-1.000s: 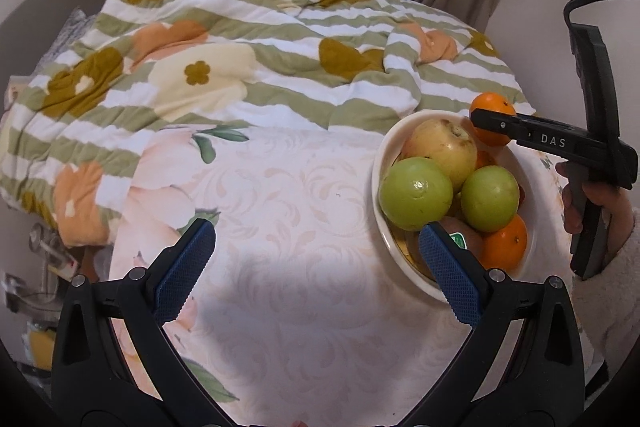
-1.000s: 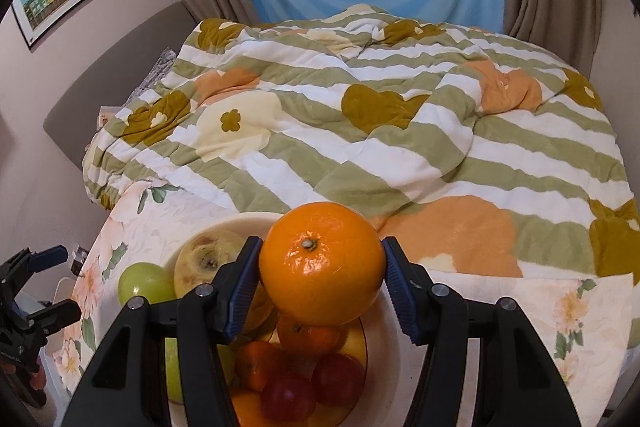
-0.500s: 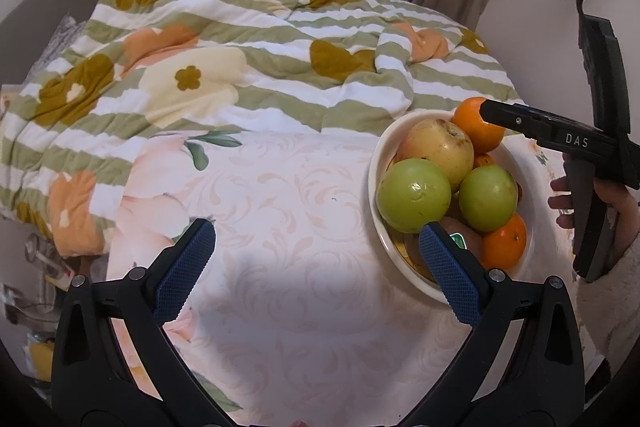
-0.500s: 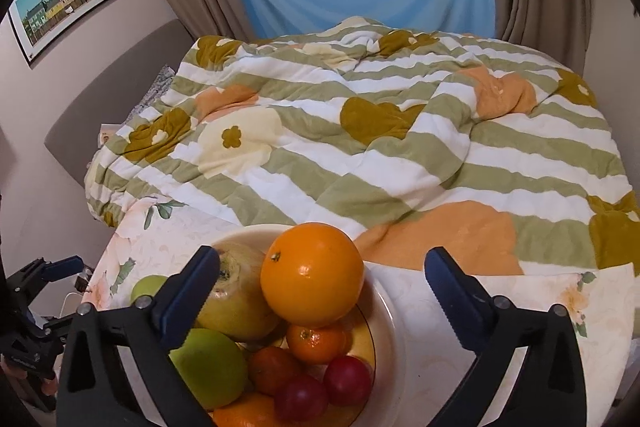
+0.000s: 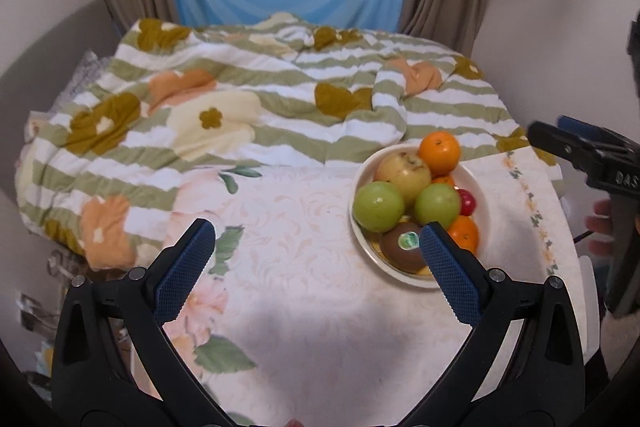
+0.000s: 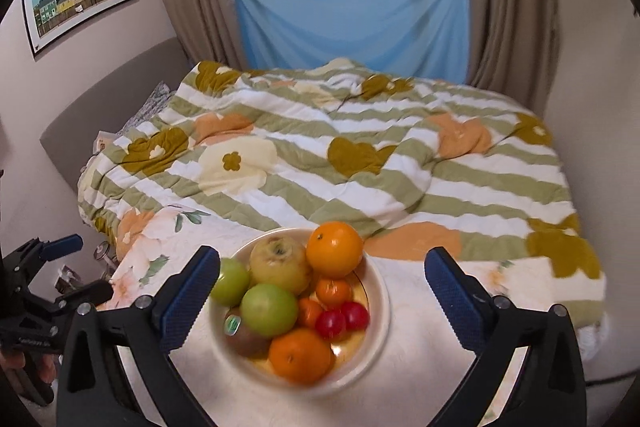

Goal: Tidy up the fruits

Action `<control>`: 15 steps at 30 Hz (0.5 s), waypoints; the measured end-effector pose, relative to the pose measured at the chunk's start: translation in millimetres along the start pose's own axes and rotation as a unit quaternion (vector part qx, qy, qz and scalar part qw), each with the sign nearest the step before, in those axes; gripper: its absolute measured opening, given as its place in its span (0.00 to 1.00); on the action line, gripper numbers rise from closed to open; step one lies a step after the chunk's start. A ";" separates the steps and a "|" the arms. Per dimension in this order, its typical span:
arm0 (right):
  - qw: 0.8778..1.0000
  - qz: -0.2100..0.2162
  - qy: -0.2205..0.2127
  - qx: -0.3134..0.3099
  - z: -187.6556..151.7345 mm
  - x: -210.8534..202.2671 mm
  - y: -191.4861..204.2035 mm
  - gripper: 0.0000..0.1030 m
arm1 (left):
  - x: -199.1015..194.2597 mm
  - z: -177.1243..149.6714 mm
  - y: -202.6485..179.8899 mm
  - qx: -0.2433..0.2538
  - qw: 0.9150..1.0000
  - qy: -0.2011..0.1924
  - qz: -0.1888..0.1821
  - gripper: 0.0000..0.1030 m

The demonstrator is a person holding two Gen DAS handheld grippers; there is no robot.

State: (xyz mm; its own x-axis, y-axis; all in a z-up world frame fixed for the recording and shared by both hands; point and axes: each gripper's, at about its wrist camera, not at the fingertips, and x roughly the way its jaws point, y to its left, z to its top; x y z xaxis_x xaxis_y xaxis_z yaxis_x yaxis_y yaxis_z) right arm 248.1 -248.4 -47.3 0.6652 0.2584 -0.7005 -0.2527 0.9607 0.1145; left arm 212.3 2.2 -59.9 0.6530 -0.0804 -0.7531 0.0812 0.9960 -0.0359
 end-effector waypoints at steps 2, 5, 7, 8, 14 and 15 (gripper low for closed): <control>1.000 -0.024 -0.001 0.005 -6.3 -22.5 4.2 0.99 | -18.8 -3.3 -3.3 0.000 1.000 -0.008 -0.003 1.00; 0.998 -0.056 0.003 0.011 -22.6 -59.0 12.4 0.99 | -49.4 -11.4 -7.8 -0.001 1.000 -0.023 -0.005 1.00; 0.996 -0.089 0.005 0.009 -31.9 -75.0 17.4 0.99 | -67.9 -19.2 -10.7 -0.002 1.000 -0.028 -0.003 1.00; 0.995 -0.102 0.007 0.008 -37.4 -83.1 19.9 0.99 | -75.3 -22.9 -11.7 -0.003 1.000 -0.031 -0.003 1.00; 0.990 -0.137 0.012 0.027 -66.2 -120.6 25.5 0.99 | -110.3 -44.5 -16.6 -0.004 0.999 -0.044 -0.015 1.00; 0.989 -0.143 0.014 0.029 -71.6 -125.7 27.3 0.99 | -115.5 -47.3 -17.4 -0.004 0.999 -0.047 -0.018 1.00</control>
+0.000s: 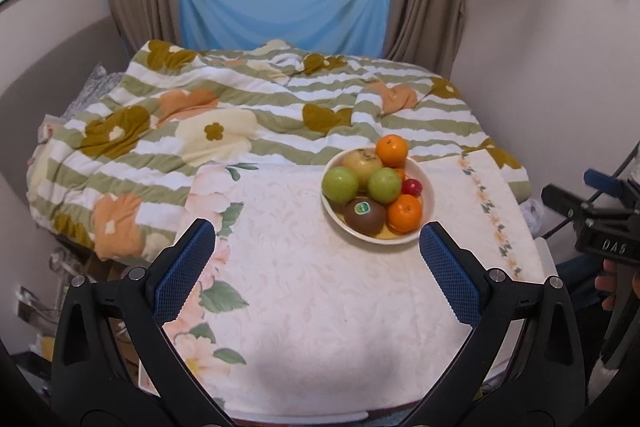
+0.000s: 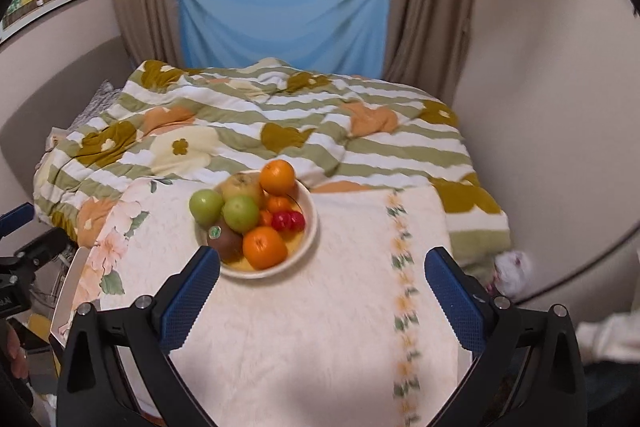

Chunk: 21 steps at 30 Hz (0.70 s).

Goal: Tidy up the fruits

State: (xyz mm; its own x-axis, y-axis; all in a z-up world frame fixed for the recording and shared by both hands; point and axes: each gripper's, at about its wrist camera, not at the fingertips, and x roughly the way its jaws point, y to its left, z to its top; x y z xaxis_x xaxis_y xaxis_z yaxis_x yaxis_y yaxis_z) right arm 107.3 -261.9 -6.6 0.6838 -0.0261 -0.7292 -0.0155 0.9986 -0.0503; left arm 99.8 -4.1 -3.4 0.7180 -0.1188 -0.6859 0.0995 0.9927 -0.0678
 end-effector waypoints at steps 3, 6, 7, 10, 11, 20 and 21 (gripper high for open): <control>1.000 -0.011 -0.004 0.007 -10.7 -12.1 0.7 0.99 | -12.7 -7.5 -3.0 0.005 1.000 -0.007 -0.002 1.00; 1.000 -0.017 -0.006 0.013 -20.6 -22.4 -0.1 0.99 | -22.7 -13.9 -5.8 0.014 1.000 -0.015 0.001 1.00; 1.000 -0.018 -0.008 0.015 -22.6 -24.6 -0.3 0.99 | -25.1 -15.4 -5.9 0.014 1.000 -0.017 -0.001 1.00; 1.000 -0.020 -0.011 0.019 -26.3 -29.5 -1.3 0.99 | -31.6 -19.1 -5.1 0.009 1.000 -0.021 -0.004 1.00; 1.000 -0.021 -0.013 0.019 -25.9 -30.8 -1.0 0.99 | -33.9 -19.8 -4.8 0.008 1.000 -0.023 -0.004 1.00; 0.999 -0.018 -0.027 0.021 -26.5 -37.1 0.1 0.99 | -37.5 -18.1 -8.0 0.009 1.000 -0.030 -0.001 1.00; 0.999 -0.017 -0.027 0.021 -27.0 -37.6 -0.4 0.99 | -37.7 -18.1 -8.8 0.010 0.999 -0.030 -0.001 1.00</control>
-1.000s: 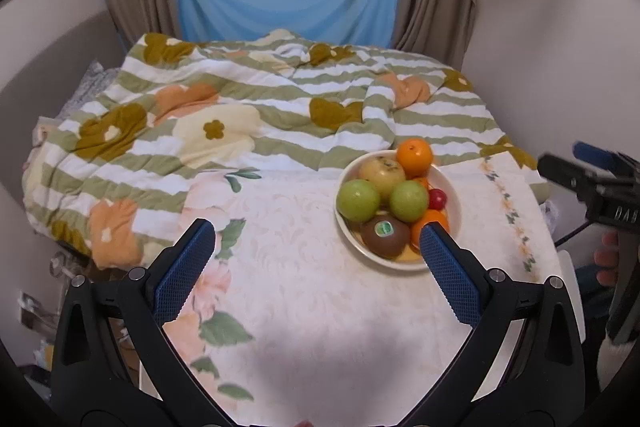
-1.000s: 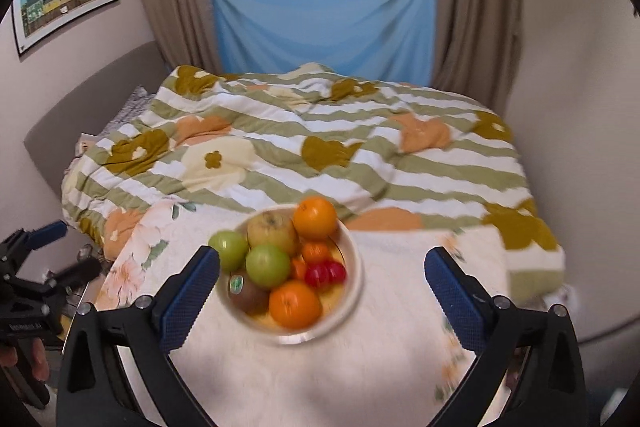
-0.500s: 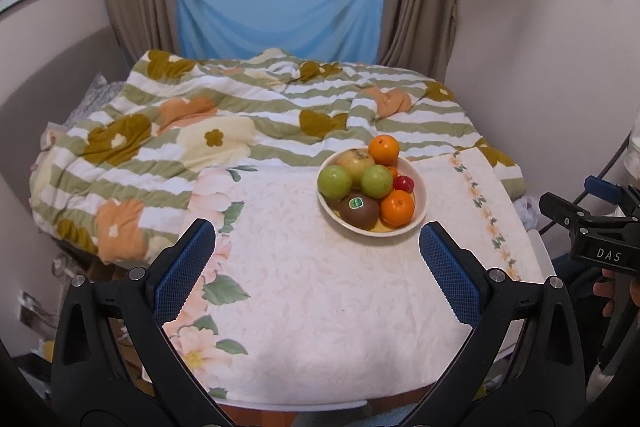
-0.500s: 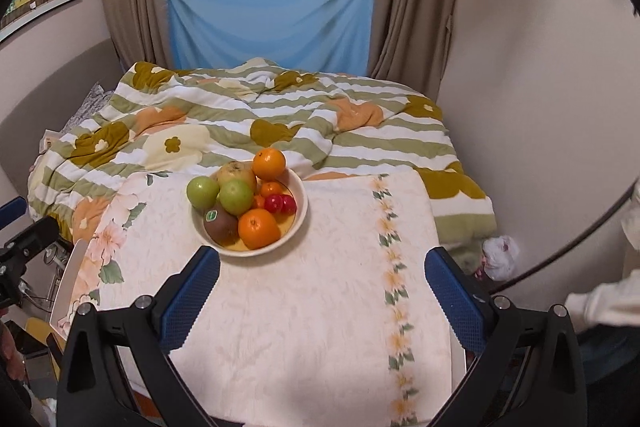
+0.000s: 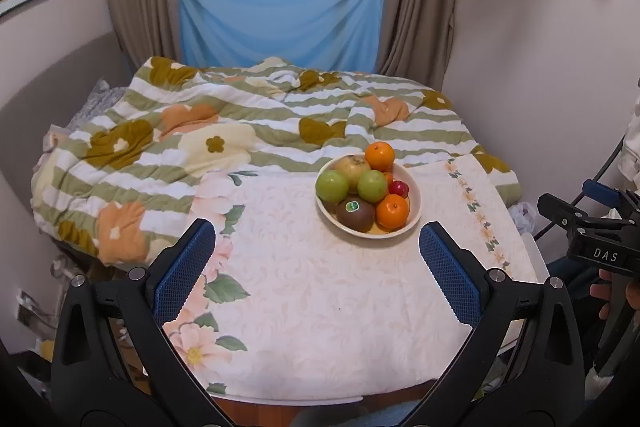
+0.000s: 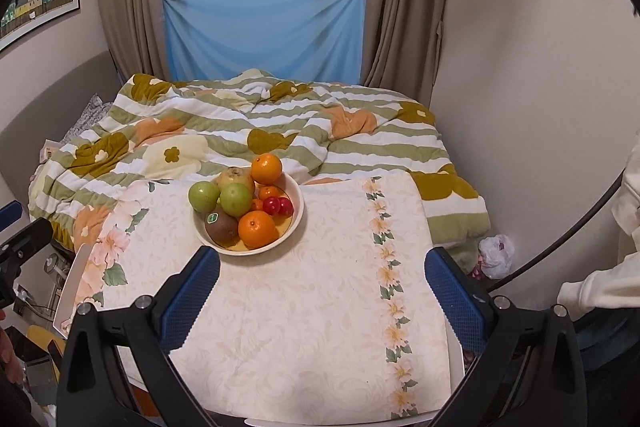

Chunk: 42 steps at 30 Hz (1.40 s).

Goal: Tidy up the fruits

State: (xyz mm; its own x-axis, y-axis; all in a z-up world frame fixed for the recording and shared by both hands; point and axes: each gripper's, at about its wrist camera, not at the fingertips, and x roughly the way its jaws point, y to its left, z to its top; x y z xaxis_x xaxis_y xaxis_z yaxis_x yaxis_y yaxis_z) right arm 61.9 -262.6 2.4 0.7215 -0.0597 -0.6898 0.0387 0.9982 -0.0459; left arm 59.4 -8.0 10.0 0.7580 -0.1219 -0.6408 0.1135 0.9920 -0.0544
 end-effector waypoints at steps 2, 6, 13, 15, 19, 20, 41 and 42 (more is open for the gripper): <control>1.000 0.001 0.000 0.000 0.2 -0.2 0.3 0.99 | -0.4 0.2 -0.5 0.000 1.000 0.000 0.000 1.00; 1.000 0.001 0.000 0.001 0.4 -0.1 0.6 0.99 | -0.4 1.5 -2.1 -0.001 1.000 -0.002 -0.001 1.00; 1.000 0.001 0.000 0.001 1.8 -0.3 1.6 0.99 | -0.8 3.7 -6.5 0.004 1.000 -0.003 0.000 1.00; 1.000 0.002 0.000 0.003 1.9 -0.3 1.2 0.99 | -1.1 3.9 -7.4 0.004 1.000 -0.004 -0.001 1.00; 1.000 0.001 -0.002 0.003 3.1 -2.1 4.3 0.99 | -1.2 3.7 -7.6 0.004 1.000 -0.004 0.000 1.00; 1.000 0.001 -0.002 0.004 3.1 -2.0 4.0 0.99 | -1.3 3.2 -8.4 0.005 1.000 -0.004 0.000 1.00; 1.000 0.002 -0.003 0.006 4.4 -4.2 6.2 0.99 | -2.6 1.0 -11.5 0.005 1.000 -0.005 0.000 1.00; 1.000 0.003 -0.003 0.006 4.5 -4.4 6.7 0.99 | -2.7 1.0 -11.6 0.005 1.000 -0.005 -0.001 1.00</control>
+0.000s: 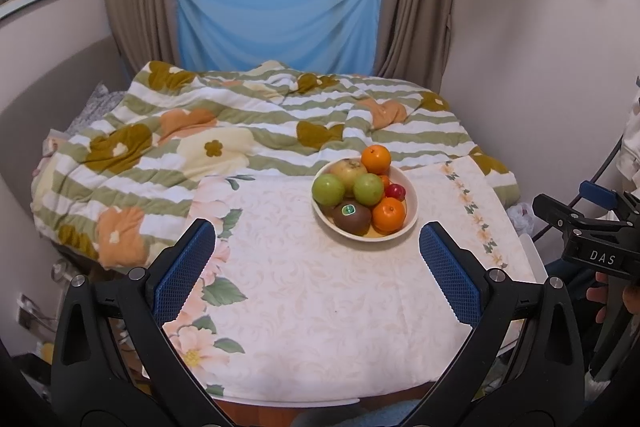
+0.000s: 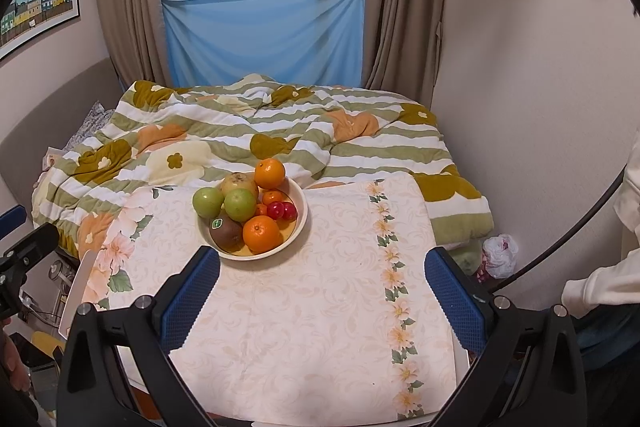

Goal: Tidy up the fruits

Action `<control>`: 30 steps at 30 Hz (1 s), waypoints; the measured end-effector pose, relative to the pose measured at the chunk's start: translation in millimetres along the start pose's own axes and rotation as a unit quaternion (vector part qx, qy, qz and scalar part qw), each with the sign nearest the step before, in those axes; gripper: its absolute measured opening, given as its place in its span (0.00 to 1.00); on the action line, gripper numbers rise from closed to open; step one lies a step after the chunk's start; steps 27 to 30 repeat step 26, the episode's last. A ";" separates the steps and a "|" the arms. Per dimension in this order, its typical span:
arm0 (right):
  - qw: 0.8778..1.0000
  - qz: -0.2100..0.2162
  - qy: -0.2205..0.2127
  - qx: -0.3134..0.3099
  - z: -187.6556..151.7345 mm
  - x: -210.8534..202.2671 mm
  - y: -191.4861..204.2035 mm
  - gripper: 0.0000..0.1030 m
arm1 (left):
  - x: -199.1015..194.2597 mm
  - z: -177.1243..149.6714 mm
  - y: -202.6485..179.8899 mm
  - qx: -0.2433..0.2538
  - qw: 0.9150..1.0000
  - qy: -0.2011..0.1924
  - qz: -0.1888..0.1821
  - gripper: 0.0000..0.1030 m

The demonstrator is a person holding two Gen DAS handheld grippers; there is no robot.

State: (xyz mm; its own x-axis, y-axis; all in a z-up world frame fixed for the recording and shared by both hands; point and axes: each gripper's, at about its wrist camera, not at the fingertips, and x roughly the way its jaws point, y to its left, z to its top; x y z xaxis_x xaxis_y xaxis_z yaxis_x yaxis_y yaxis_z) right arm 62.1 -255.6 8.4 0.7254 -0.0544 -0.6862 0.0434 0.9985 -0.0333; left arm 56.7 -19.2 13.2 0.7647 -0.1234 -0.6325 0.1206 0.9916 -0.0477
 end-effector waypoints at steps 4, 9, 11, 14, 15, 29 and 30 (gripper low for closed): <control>1.000 0.000 0.000 0.000 -0.2 0.5 -1.1 0.99 | -0.8 0.2 0.0 0.002 1.000 -0.001 0.001 1.00; 1.000 0.001 0.000 0.001 -0.2 0.5 -0.8 0.99 | -2.5 2.8 -0.8 0.014 1.000 -0.007 0.008 1.00; 1.000 0.001 -0.001 0.000 -0.4 0.8 -2.0 0.99 | -2.5 3.9 -0.1 0.015 1.000 -0.009 0.009 1.00; 1.000 0.000 -0.001 0.001 0.1 0.0 -1.0 0.99 | -1.8 5.7 -1.0 0.019 1.000 -0.010 0.010 1.00; 1.000 0.000 0.000 0.001 0.1 0.6 -2.1 0.99 | -1.5 6.1 -2.2 0.021 1.000 -0.011 0.013 1.00; 1.000 -0.003 -0.002 0.007 -3.9 -4.3 -3.5 0.99 | -13.1 2.6 -4.3 0.014 0.999 -0.029 0.007 1.00; 1.000 -0.003 -0.002 0.007 -3.9 -4.3 -3.5 0.99 | -13.1 2.6 -4.3 0.014 0.999 -0.029 0.007 1.00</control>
